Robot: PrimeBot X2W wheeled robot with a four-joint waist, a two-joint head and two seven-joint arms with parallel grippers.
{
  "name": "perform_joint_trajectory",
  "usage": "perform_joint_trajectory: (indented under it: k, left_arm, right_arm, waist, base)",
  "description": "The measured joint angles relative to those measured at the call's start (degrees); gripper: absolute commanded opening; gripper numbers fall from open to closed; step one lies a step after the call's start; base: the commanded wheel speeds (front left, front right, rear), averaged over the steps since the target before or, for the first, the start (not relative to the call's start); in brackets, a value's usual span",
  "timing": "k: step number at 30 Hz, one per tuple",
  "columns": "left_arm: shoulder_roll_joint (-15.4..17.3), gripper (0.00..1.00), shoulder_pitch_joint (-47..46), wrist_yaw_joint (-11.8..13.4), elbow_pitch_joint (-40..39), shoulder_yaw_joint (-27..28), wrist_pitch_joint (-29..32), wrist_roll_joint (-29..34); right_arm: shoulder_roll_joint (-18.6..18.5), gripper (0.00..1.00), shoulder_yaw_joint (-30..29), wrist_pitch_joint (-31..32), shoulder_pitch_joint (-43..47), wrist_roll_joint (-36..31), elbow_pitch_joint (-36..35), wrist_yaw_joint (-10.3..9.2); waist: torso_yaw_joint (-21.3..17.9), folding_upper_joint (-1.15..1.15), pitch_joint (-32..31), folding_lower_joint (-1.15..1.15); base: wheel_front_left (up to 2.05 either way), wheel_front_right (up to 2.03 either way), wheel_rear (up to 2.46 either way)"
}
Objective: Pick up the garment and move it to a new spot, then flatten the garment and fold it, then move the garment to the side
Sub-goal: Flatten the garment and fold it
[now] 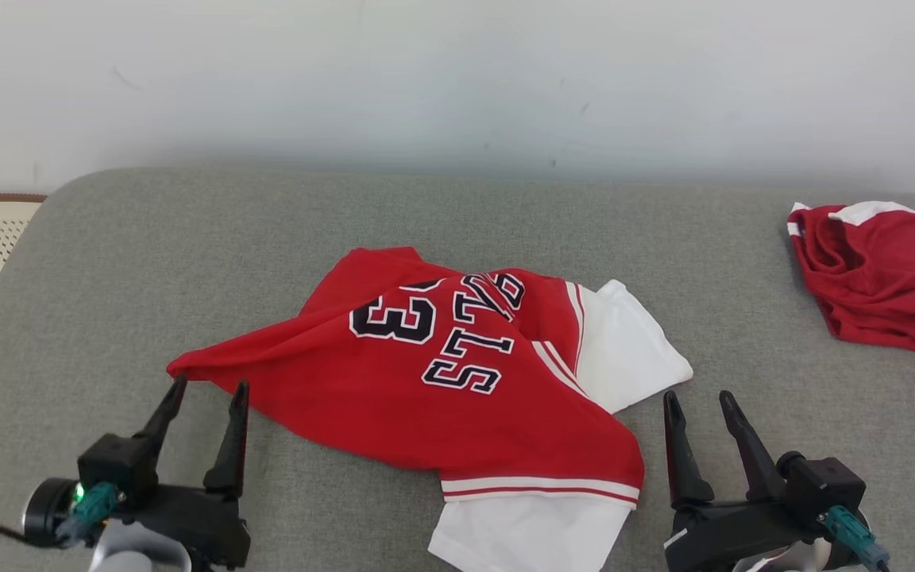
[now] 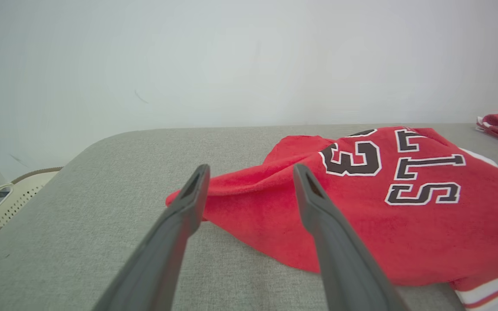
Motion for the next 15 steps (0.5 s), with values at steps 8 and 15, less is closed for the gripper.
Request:
perform_joint_trajectory:
  k: [8,15]
  left_arm:
    - [-3.9,1.0,7.8,1.2,-7.8,7.6,0.0,5.8]
    - [-6.1,1.0,14.0,1.8,-11.3,14.8,0.0,10.2]
  right_arm:
    - [0.0,1.0,-0.8,0.0,0.2,-0.3,0.5,0.0]
    - [0.0,1.0,-1.1,0.0,0.6,-0.3,2.2,0.0]
  waist:
    - [0.3,0.0,-0.5,0.0]
    - [0.2,0.0,-1.1,0.0]
  base:
    - [0.0,0.0,0.0]
    - [0.0,0.0,0.0]
